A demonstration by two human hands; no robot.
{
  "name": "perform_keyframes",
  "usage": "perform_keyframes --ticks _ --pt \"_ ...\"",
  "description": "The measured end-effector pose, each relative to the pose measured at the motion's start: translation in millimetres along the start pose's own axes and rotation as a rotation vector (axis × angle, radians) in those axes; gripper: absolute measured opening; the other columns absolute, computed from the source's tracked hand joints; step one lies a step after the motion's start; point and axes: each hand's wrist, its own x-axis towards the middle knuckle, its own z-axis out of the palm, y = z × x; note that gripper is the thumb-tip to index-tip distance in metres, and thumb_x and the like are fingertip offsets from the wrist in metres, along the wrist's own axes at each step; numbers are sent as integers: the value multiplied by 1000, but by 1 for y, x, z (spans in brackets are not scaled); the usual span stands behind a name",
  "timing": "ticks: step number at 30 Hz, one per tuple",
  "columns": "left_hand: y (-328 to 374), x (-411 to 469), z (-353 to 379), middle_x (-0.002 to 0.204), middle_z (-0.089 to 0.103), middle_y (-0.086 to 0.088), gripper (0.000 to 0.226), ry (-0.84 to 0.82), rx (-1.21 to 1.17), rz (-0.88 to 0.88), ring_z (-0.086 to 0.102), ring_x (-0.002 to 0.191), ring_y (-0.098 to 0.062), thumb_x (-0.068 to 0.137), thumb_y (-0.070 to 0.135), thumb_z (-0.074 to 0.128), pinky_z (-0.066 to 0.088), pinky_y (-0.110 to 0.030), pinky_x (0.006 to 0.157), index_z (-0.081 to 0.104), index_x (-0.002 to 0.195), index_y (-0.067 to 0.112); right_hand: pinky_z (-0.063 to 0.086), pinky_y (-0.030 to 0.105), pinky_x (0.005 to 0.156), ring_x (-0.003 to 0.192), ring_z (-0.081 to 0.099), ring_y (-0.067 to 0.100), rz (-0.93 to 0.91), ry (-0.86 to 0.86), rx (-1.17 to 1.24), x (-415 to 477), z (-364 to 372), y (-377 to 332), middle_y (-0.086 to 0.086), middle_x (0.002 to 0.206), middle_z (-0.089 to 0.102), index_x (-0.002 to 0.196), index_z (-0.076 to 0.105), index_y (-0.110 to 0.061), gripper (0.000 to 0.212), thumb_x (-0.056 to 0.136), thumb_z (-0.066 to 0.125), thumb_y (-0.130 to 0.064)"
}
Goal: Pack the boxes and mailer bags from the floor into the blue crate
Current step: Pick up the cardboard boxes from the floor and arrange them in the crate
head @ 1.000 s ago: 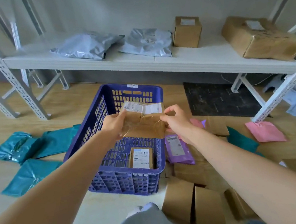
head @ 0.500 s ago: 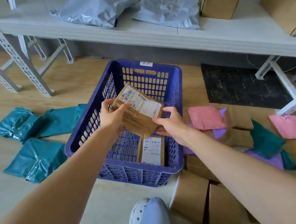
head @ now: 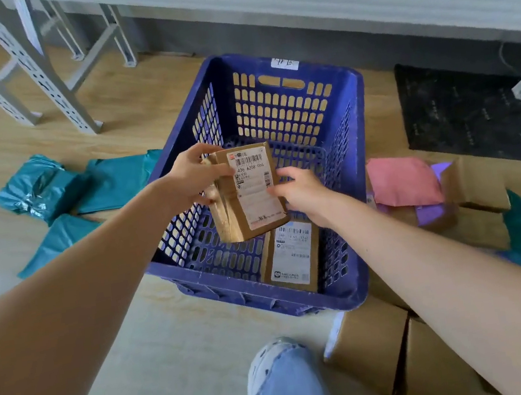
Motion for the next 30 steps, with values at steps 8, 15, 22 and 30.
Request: perform_keyframes --ticks 8,15,22,30 --pt "-28 39 6 107 65 -8 51 -28 116 -131 67 92 -23 79 14 74 59 -47 73 46 121 20 51 40 88 109 60 28 71 -83 -22 22 27 6 8 127 59 139 43 -14 49 92 58 -11" --pt "-35 58 12 97 65 -6 62 -185 271 -230 67 83 -21 82 11 71 58 -40 66 40 134 18 52 46 93 108 61 32 199 -153 -41 27 39 26 9 123 58 140 39 -16 48 96 45 3" --pt "-50 67 29 105 65 -10 69 -293 412 -290 66 84 -26 82 17 71 56 -50 81 34 141 14 53 49 91 114 57 37 307 -171 -119 42 42 53 16 122 58 125 44 0 39 89 51 13" --pt "-68 75 42 116 60 -20 71 -337 505 -315 65 92 -37 79 21 74 55 -52 81 32 135 11 50 35 77 98 59 25 19 -142 -735 47 39 78 5 110 60 97 62 -7 30 79 75 -27"
